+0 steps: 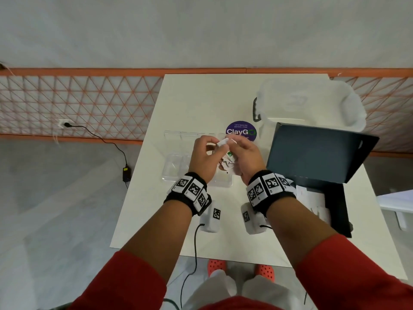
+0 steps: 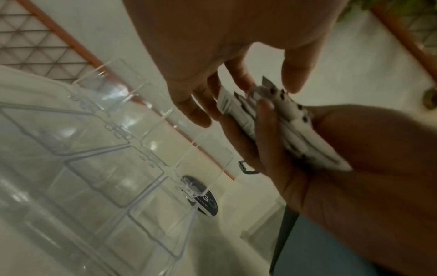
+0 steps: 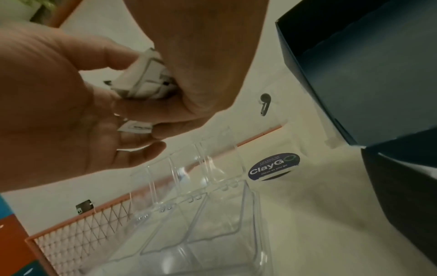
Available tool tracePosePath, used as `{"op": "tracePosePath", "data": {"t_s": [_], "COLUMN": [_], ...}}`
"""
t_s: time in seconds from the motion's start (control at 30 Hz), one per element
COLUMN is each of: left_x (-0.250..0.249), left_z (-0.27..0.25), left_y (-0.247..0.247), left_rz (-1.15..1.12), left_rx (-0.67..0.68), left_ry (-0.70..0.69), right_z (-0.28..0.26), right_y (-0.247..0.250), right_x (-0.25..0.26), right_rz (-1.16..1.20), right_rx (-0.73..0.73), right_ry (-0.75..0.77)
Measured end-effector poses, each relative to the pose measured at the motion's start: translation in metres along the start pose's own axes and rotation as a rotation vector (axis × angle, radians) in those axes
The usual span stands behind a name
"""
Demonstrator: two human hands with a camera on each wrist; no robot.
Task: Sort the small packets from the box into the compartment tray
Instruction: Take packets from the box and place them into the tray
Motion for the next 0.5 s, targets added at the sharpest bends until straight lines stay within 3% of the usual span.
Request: {"op": "tracePosePath", "data": {"t_s": [0.13, 0.27, 0.37, 0.5], "left_x": [0.012, 0.027, 0.038, 0.044], "left_z": [0.010, 0.020, 0.028, 0.035], "left_y": [0.010, 0.018, 0.029, 0.038], "left_rz": [0.098, 0.065, -0.023, 0.063], "left_rx": [-0.047, -0.094, -0.165, -0.192], "left_ry": [0.017, 0.123, 0.229, 0.214], "right_z": [-0.001, -0.002, 0.003, 0.011], "right_y": [-0.002, 0.000, 0.014, 0.042], "right_x": [-0.018, -0.023, -0.023, -0.015], "right_rz": [0.059, 0.115, 0.098, 0.157], "right_rx": [0.041, 0.141, 0.080, -0.036], "right_ry": [-0.076, -0.130, -0.155, -0.139]}}
Point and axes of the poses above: each hand's wrist, its own z-axis towards the middle knuckle, its own y-axis out of the back of the hand, x = y × z, the point moved 9 cm from there along z, towards the middle knuckle, and after that the axes turned 10 degrees about -x, right-handed, at the moved point
